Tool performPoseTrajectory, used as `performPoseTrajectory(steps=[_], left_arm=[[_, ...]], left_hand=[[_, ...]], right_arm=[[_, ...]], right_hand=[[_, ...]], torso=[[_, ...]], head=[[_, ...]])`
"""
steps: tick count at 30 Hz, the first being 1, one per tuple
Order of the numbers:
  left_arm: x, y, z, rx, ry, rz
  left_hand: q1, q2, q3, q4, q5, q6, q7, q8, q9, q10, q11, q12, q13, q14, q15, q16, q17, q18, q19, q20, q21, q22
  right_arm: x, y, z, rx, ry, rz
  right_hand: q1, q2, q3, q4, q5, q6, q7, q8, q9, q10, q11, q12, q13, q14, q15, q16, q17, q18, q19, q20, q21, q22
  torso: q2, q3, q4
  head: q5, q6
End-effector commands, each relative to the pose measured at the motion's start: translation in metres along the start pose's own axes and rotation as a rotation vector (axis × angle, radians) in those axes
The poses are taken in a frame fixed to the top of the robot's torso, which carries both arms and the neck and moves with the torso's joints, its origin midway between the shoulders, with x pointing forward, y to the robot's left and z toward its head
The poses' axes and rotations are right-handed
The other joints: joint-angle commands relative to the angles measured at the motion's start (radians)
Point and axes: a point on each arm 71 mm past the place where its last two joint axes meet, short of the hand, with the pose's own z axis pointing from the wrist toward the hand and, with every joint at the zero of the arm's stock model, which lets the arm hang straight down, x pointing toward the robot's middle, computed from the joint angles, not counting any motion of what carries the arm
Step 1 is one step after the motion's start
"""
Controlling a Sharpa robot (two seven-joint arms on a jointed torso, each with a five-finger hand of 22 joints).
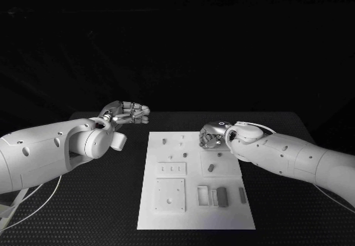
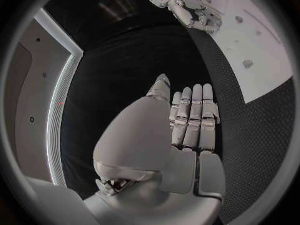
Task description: Assemble the parts on the task board
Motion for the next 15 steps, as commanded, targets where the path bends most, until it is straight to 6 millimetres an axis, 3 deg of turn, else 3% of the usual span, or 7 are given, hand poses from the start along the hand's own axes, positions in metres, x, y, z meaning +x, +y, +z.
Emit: performPoseTrajectory(steps=[1,8,13,14,15], left_arm=[[0.0015,-0.0016,0.0002,0.014,0.014,0.0],[0.0016,-0.0016,0.0006,0.013,0.014,0.001],[0.0017,-0.0017,0.0008,0.014,0.015,0.001],[0.0017,-0.0017,0.0008,0.014,0.015,0.001],[0.0015,-0.0016,0.0007,0.013,0.014,0.001]], left_hand=[[-0.012,-0.005,-0.008,0.002,-0.008,0.002,0.006,-0.006,-0.002,0.002,0.005,-0.006,-0.001,-0.003,0.004,-0.007,0.002,0.006,0.001,0.005,-0.007,-0.001],[-0.013,-0.005,-0.009,0.002,-0.008,0.002,0.006,-0.006,-0.002,0.003,0.005,-0.007,-0.001,-0.003,0.004,-0.007,0.002,0.006,0.001,0.005,-0.007,-0.001],[-0.013,-0.005,-0.009,0.001,-0.008,0.002,0.006,-0.006,-0.002,0.003,0.005,-0.007,-0.001,-0.003,0.004,-0.007,0.002,0.007,0.002,0.005,-0.007,-0.001],[-0.013,-0.005,-0.009,0.001,-0.008,0.002,0.006,-0.006,-0.002,0.003,0.005,-0.007,-0.001,-0.003,0.004,-0.007,0.002,0.007,0.002,0.005,-0.007,-0.001],[-0.013,-0.005,-0.009,0.001,-0.008,0.002,0.006,-0.006,-0.002,0.003,0.005,-0.007,-0.001,-0.003,0.004,-0.007,0.002,0.007,0.002,0.005,-0.007,-0.001]], right_arm=[[0.003,0.0006,0.0,0.002,0.015,-0.014],[0.0028,0.001,0.0001,0.002,0.011,-0.016],[0.003,0.0012,-0.0001,0.006,0.013,-0.011],[0.003,0.0013,-0.0001,0.006,0.014,-0.011],[0.003,0.0014,-0.0002,0.007,0.013,-0.011]], right_hand=[[-0.009,-0.005,0.007,0.002,-0.001,0.0,0.001,0.001,0.0,0.0,-0.004,-0.001,-0.001,0.001,-0.004,0.005,-0.001,0.015,-0.011,-0.007,0.006,0.021],[-0.013,0.002,0.014,0.003,-0.001,0.006,0.0,0.003,0.002,0.003,-0.005,0.002,0.003,0.002,-0.004,0.006,0.0,0.015,-0.011,-0.007,0.008,0.02],[-0.019,0.047,0.036,0.007,-0.001,0.025,-0.005,0.011,0.007,0.009,-0.01,0.006,0.009,0.005,-0.009,0.007,0.002,0.015,-0.011,-0.008,0.011,0.019],[-0.022,0.071,0.049,0.017,0.0,0.026,-0.006,0.011,0.007,0.009,-0.01,0.005,0.009,0.005,-0.009,0.007,0.002,0.015,-0.012,-0.007,0.01,0.018],[-0.036,0.072,0.091,0.023,0.0,0.026,-0.006,0.008,0.007,0.008,-0.009,0.004,0.008,0.003,-0.009,0.006,0.0,0.015,-0.014,-0.004,0.01,0.018]], torso=[[0.001,0.0,0.0002],[0.002,0.0002,0.0001],[0.002,0.0005,0.0005],[0.002,0.0004,0.0005],[0.003,0.0005,0.0004]], head=[[0.0,0.001],[0.0,0.003],[-0.001,0.004],[-0.001,0.003],[-0.001,0.003]])
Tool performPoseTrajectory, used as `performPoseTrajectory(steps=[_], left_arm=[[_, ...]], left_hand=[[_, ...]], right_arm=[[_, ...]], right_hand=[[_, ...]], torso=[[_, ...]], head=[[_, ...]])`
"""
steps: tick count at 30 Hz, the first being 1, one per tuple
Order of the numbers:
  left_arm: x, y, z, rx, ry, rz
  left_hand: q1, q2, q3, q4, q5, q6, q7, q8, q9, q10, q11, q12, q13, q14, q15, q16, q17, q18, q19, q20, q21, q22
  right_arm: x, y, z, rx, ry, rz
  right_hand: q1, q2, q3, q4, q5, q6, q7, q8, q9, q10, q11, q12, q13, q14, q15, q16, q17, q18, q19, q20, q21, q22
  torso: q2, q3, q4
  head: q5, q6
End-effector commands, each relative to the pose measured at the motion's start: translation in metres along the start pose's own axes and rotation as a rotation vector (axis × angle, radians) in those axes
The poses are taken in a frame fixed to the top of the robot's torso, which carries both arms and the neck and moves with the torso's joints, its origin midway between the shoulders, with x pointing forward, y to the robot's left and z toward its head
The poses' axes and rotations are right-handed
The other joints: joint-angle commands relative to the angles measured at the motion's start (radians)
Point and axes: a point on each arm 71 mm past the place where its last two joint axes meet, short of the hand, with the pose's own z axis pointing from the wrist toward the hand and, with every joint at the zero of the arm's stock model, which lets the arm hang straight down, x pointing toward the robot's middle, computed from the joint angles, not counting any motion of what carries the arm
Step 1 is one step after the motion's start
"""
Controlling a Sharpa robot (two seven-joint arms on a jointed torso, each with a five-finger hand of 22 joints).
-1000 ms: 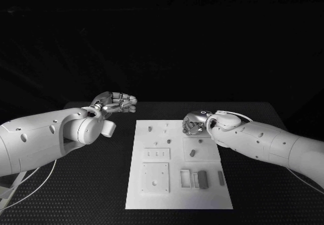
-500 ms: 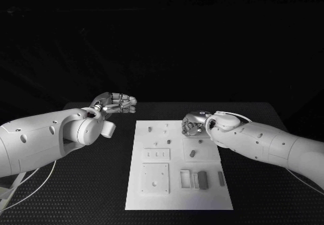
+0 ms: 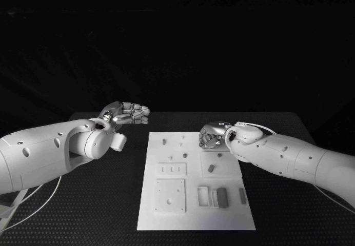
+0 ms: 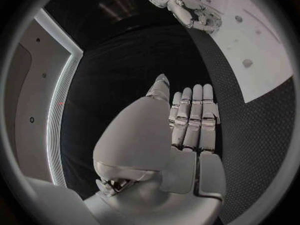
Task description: Assemble the parts on the task board
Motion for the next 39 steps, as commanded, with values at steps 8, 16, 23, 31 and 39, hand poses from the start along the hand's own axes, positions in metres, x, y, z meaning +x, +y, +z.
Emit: performPoseTrajectory(steps=[8,16,23,31,39], left_arm=[[0.001,-0.002,0.001,0.014,0.013,0.0],[0.0,-0.002,0.0,0.014,0.01,0.001],[0.0,-0.001,0.0,0.013,0.008,0.001],[0.0,-0.002,0.0,0.014,0.007,0.002],[0.004,-0.002,0.002,0.016,0.015,-0.002]], left_hand=[[-0.008,0.0,-0.006,-0.003,-0.004,0.002,0.006,-0.006,-0.002,0.003,0.005,-0.004,-0.002,-0.002,0.003,-0.005,0.002,0.008,0.002,0.005,-0.004,-0.001],[-0.007,0.001,-0.006,-0.003,-0.004,0.002,0.006,-0.007,-0.002,0.003,0.005,-0.004,-0.002,-0.002,0.003,-0.006,0.003,0.008,0.002,0.004,-0.004,-0.001],[-0.007,0.0,-0.007,-0.003,-0.004,0.002,0.006,-0.007,-0.002,0.003,0.005,-0.005,-0.002,-0.002,0.003,-0.006,0.003,0.008,0.002,0.004,-0.004,-0.001],[-0.007,0.001,-0.007,-0.003,-0.004,0.002,0.006,-0.007,-0.002,0.004,0.005,-0.005,-0.002,-0.002,0.003,-0.007,0.003,0.008,0.002,0.005,-0.004,-0.001],[-0.007,0.001,-0.007,-0.003,-0.004,0.002,0.006,-0.007,-0.003,0.004,0.005,-0.006,-0.002,-0.002,0.003,-0.007,0.004,0.008,0.002,0.005,-0.005,-0.001]], right_arm=[[0.0,0.002,-0.002,0.013,-0.039,-0.009],[-0.006,0.009,-0.003,0.012,-0.114,-0.01],[-0.015,0.015,-0.003,0.011,-0.173,-0.002],[-0.019,0.028,0.007,0.008,-0.203,-0.015],[-0.02,0.044,0.019,-0.04,-0.222,-0.069]], right_hand=[[-0.047,0.024,0.11,-0.002,0.0,0.014,-0.001,0.005,0.008,0.004,-0.005,0.005,0.001,0.003,-0.006,0.005,0.0,0.015,-0.01,-0.006,0.013,0.019],[-0.058,0.028,0.124,-0.006,-0.001,0.021,-0.004,0.009,0.013,0.012,-0.008,0.01,0.006,0.014,-0.009,0.01,0.008,0.015,-0.005,-0.009,0.019,0.019],[-0.06,0.022,0.13,-0.008,-0.001,0.024,-0.006,0.01,0.016,0.015,-0.009,0.01,0.005,0.02,-0.011,0.012,0.01,0.015,-0.002,-0.012,0.023,0.018],[-0.061,0.018,0.133,-0.008,-0.001,0.026,-0.007,0.011,0.017,0.016,-0.01,0.008,0.002,0.021,-0.012,0.012,0.007,0.015,0.0,-0.013,0.024,0.018],[-0.06,0.011,0.137,-0.009,-0.001,0.026,-0.008,0.011,0.019,0.018,-0.011,0.007,0.001,0.024,-0.013,0.012,0.009,0.015,0.002,-0.016,0.026,0.018]], torso=[[0.001,0.0002,0.0003],[0.001,0.0008,0.0003],[0.002,-0.0006,0.0],[0.003,0.0004,0.0006],[0.003,-0.0008,0.0043]], head=[[-0.002,0.0],[0.0,0.008],[0.003,0.015],[0.005,0.028],[0.005,0.038]])
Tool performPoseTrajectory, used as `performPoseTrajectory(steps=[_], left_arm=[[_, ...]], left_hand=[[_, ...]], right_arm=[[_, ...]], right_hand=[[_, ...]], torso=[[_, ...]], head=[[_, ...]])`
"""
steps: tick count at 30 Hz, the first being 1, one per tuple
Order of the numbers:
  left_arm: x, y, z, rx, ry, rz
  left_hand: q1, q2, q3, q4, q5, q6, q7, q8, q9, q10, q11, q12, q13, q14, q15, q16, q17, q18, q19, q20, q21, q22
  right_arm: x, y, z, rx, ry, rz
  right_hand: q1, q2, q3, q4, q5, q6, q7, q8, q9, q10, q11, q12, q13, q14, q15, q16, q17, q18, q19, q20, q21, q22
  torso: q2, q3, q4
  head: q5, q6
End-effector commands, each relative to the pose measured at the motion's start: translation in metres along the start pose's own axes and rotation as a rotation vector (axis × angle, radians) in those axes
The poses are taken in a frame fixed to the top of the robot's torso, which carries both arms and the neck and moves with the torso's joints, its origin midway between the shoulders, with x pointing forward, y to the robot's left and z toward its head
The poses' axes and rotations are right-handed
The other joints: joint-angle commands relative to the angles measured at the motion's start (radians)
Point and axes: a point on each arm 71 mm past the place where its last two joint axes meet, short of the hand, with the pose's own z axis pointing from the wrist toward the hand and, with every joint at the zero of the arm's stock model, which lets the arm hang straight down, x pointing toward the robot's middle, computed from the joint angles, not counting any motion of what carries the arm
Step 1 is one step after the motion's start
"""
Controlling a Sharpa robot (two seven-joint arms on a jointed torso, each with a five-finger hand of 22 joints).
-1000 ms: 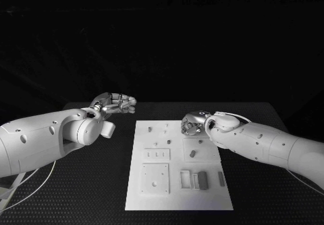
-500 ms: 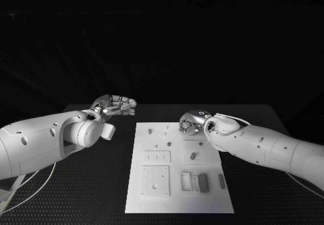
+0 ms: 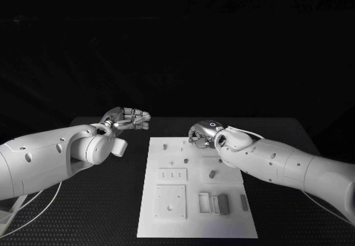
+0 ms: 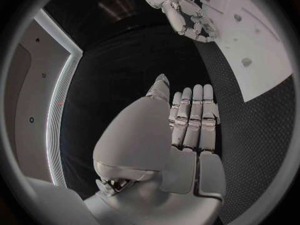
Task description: Assemble the parts on the task board
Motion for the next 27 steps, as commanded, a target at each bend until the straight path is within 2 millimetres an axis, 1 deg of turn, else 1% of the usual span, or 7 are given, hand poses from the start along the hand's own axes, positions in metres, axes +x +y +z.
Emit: performPoseTrajectory(steps=[1,3,7,11,14,21,27], left_arm=[[0.004,-0.002,0.001,0.015,0.016,-0.003],[0.004,-0.002,0.001,0.015,0.017,-0.004],[0.005,-0.002,0.0,0.016,0.018,-0.004],[0.006,-0.002,0.0,0.015,0.021,-0.005],[0.006,-0.002,-0.001,0.015,0.023,-0.006],[0.006,-0.003,-0.002,0.015,0.021,-0.006],[0.007,-0.003,-0.001,0.015,0.023,-0.006]], left_hand=[[-0.007,0.001,-0.005,0.0,-0.004,0.002,0.006,-0.003,-0.001,0.004,0.005,-0.006,-0.002,-0.002,0.003,-0.003,0.001,0.014,0.002,0.005,-0.005,-0.001],[-0.007,0.001,-0.005,0.0,-0.004,0.002,0.006,-0.003,-0.001,0.004,0.005,-0.006,-0.002,-0.002,0.003,-0.004,0.001,0.014,0.002,0.005,-0.005,-0.001],[-0.008,0.0,-0.006,0.0,-0.004,0.003,0.007,-0.003,-0.001,0.004,0.005,-0.006,-0.002,-0.002,0.004,-0.004,0.002,0.014,0.002,0.005,-0.005,-0.001],[-0.008,-0.001,-0.007,0.0,-0.004,0.003,0.006,-0.003,-0.001,0.005,0.005,-0.007,-0.002,-0.002,0.004,-0.005,0.002,0.014,0.002,0.005,-0.005,-0.001],[-0.008,-0.002,-0.008,0.0,-0.004,0.003,0.006,-0.003,-0.001,0.005,0.005,-0.007,-0.002,-0.002,0.004,-0.005,0.002,0.014,0.002,0.005,-0.006,-0.001],[-0.009,-0.004,-0.009,0.0,-0.004,0.003,0.006,-0.004,-0.002,0.005,0.005,-0.008,-0.002,-0.002,0.004,-0.006,0.003,0.014,0.002,0.005,-0.006,-0.001],[-0.009,-0.004,-0.01,0.0,-0.004,0.003,0.006,-0.004,-0.002,0.005,0.005,-0.008,-0.002,-0.002,0.004,-0.006,0.003,0.014,0.002,0.005,-0.006,-0.001]], right_arm=[[-0.001,0.005,0.004,-0.029,-0.025,-0.049],[-0.001,0.006,0.005,-0.033,-0.023,-0.059],[0.0,0.008,0.008,-0.035,-0.03,-0.068],[0.0,0.012,0.012,-0.038,-0.035,-0.089],[0.0,0.015,0.013,-0.044,-0.057,-0.115],[0.002,0.026,0.012,-0.093,-0.114,-0.219],[0.003,0.031,0.013,-0.109,-0.136,-0.242]], right_hand=[[-0.002,-0.006,0.007,0.0,0.002,0.016,0.003,0.012,0.019,0.008,-0.001,0.003,0.0,0.007,-0.002,0.006,0.001,0.015,-0.002,-0.012,0.007,0.018],[-0.002,-0.006,0.007,0.0,0.002,0.016,0.003,0.012,0.02,0.008,-0.001,0.003,0.0,0.007,-0.002,0.006,0.0,0.015,-0.002,-0.012,0.007,0.018],[-0.002,-0.007,0.007,0.001,0.002,0.016,0.003,0.012,0.02,0.006,-0.001,0.001,-0.004,0.007,-0.002,0.005,-0.001,0.015,-0.001,-0.012,0.007,0.017],[-0.002,-0.01,0.008,0.001,0.002,0.017,0.002,0.012,0.02,0.007,-0.001,0.0,-0.005,0.008,-0.002,0.005,-0.001,0.015,-0.001,-0.013,0.008,0.017],[-0.001,-0.013,0.009,0.0,0.002,0.019,0.002,0.013,0.021,0.007,-0.001,-0.001,-0.007,0.009,-0.002,0.005,-0.001,0.015,-0.001,-0.014,0.008,0.017],[0.006,-0.028,0.014,0.0,0.002,0.027,-0.001,0.017,0.025,0.015,-0.004,-0.003,-0.009,0.017,-0.004,0.005,-0.001,0.015,0.002,-0.017,0.011,0.016],[0.01,-0.039,0.017,0.001,0.002,0.036,-0.004,0.02,0.028,0.026,-0.006,-0.004,-0.009,0.026,-0.006,0.004,-0.001,0.015,0.006,-0.02,0.013,0.015]], torso=[[0.0,-0.0003,0.0029],[0.001,-0.0004,0.0031],[0.003,-0.0005,0.0022],[0.004,-0.0002,0.005],[0.005,0.0002,0.0057],[0.012,0.0011,0.011],[0.011,0.0006,0.0085]], head=[[0.002,0.005],[0.005,0.006],[0.009,0.013],[0.011,0.017],[0.013,0.016],[0.01,0.02],[0.011,0.02]])
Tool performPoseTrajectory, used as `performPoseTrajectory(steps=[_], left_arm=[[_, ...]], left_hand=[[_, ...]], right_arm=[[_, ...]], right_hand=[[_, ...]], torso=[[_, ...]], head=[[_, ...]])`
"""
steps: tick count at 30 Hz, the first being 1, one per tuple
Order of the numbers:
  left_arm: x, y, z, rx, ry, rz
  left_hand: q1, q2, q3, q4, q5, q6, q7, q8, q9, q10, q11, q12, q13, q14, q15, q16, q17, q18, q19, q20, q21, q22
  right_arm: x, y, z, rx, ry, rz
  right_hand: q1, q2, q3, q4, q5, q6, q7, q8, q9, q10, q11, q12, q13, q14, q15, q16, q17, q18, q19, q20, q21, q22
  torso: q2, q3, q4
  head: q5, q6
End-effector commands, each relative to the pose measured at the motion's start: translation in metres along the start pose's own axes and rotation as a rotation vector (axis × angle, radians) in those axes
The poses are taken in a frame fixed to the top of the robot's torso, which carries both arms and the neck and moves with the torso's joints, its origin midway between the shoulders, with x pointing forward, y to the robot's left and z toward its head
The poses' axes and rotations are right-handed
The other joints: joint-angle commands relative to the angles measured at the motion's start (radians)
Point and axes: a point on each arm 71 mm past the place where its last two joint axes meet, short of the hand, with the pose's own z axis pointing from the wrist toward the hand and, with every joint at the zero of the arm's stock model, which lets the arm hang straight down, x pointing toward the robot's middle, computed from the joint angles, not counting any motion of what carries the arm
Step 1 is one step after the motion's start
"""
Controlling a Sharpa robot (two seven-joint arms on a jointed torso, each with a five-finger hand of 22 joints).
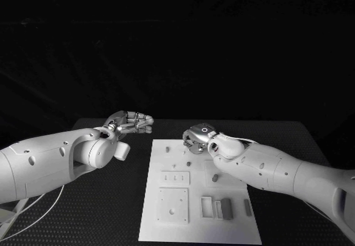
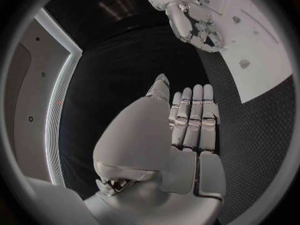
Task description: Assemble the parts on the task board
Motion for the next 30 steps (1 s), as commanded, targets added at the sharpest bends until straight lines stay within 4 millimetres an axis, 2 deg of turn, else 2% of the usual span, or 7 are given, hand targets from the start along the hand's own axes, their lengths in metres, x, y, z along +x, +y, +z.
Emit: performPoseTrajectory(steps=[1,15,30], left_arm=[[0.0025,-0.002,0.0006,0.014,0.012,-0.002],[0.0022,-0.0015,0.0011,0.007,0.016,-0.003],[0.0018,-0.0012,0.0016,0.004,0.018,-0.004]], left_hand=[[-0.009,-0.004,-0.005,0.001,-0.004,0.003,0.006,-0.004,-0.001,0.005,0.005,-0.004,-0.001,-0.002,0.004,-0.006,0.002,0.015,0.002,0.005,-0.006,-0.001],[-0.011,-0.005,-0.007,0.001,-0.004,0.002,0.006,-0.005,-0.002,0.004,0.005,-0.007,-0.001,-0.002,0.004,-0.009,0.003,0.014,0.002,0.005,-0.007,-0.001],[-0.012,-0.005,-0.008,0.001,-0.004,0.002,0.005,-0.005,-0.003,0.004,0.004,-0.008,-0.002,-0.002,0.004,-0.01,0.003,0.014,0.002,0.006,-0.008,-0.001]], right_arm=[[-0.0038,0.004,0.0005,-0.02,-0.054,-0.065],[0.0021,0.0072,-0.0001,-0.021,-0.041,-0.106],[0.0043,0.0092,0.0006,-0.02,-0.029,-0.123]], right_hand=[[0.001,-0.009,0.005,0.0,0.002,0.022,0.01,0.02,0.028,0.008,-0.002,-0.005,-0.001,0.006,0.0,0.004,-0.001,0.015,-0.003,-0.011,0.005,0.015],[-0.001,-0.015,0.006,0.002,0.002,0.028,0.008,0.021,0.029,0.017,-0.005,-0.009,-0.007,0.014,-0.002,0.002,-0.003,0.015,0.002,-0.014,0.007,0.013],[-0.001,-0.017,0.007,0.002,0.002,0.031,0.007,0.022,0.03,0.02,-0.005,-0.012,-0.009,0.015,-0.002,0.0,-0.007,0.015,0.003,-0.014,0.006,0.013]], torso=[[0.0,-0.0005,-0.0007],[0.0,-0.0011,0.0001],[0.0,-0.0014,-0.0015]], head=[[0.001,0.0],[-0.002,0.006],[0.0,0.002]])
